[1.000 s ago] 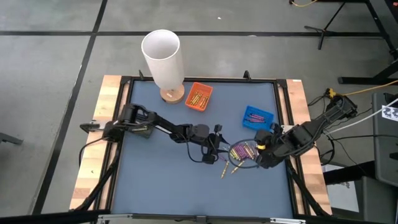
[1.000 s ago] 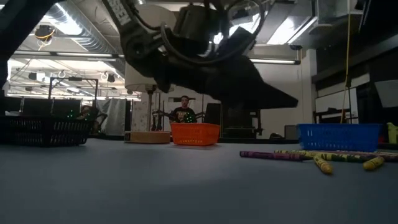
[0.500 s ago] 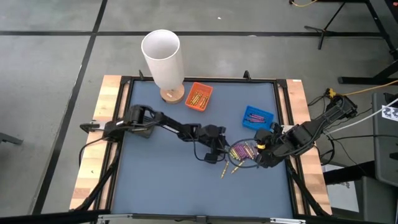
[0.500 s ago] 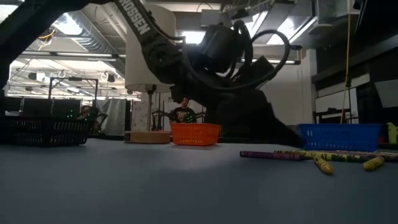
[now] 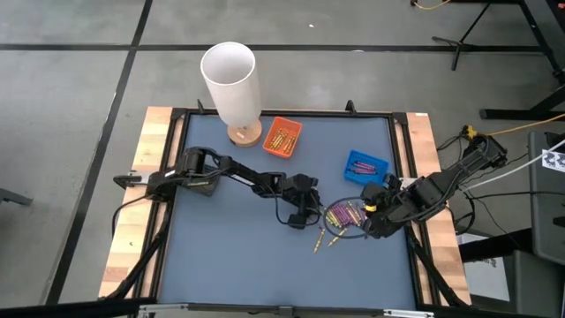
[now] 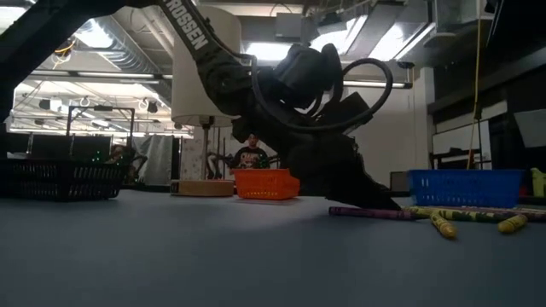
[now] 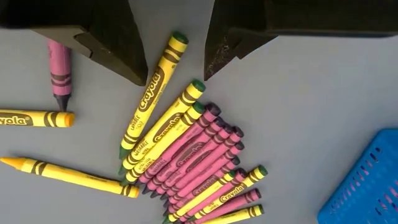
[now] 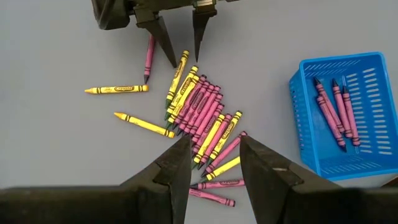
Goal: Sort crayons
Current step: Put the green crayon into the black basket
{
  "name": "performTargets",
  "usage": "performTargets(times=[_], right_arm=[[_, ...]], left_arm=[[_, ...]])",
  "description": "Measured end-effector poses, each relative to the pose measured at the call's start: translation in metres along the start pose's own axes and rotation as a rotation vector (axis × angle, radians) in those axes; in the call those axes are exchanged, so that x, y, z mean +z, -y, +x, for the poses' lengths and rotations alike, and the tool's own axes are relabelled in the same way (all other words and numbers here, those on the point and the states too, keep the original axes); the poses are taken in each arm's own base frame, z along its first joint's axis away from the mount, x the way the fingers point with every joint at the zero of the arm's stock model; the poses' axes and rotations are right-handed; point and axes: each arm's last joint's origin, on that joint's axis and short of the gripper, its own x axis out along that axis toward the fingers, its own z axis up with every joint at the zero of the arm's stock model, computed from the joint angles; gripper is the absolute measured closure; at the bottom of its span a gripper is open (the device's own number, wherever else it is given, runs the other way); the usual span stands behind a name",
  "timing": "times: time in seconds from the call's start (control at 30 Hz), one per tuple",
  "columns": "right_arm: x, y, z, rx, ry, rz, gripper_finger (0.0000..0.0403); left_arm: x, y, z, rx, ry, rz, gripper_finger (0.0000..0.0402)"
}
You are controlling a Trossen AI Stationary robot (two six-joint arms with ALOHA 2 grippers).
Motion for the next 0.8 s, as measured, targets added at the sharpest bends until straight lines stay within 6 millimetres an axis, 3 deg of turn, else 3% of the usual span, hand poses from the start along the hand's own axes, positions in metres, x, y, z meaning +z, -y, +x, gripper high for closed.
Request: performTargets(times=[0.27, 0.8], right_arm=[[0.0000, 0.0000, 0.0000, 0.000, 0.000, 0.000, 0.0269], [0.0000, 0.0000, 0.0000, 0.000, 0.000, -0.001, 0.0269]], left_arm=[[-0.0006, 0.0009, 0.0001, -0.015, -0.004, -0.001, 0.0257], [-0.0032, 0.0027, 0.0002, -0.031, -0.031, -0.033, 0.0348]])
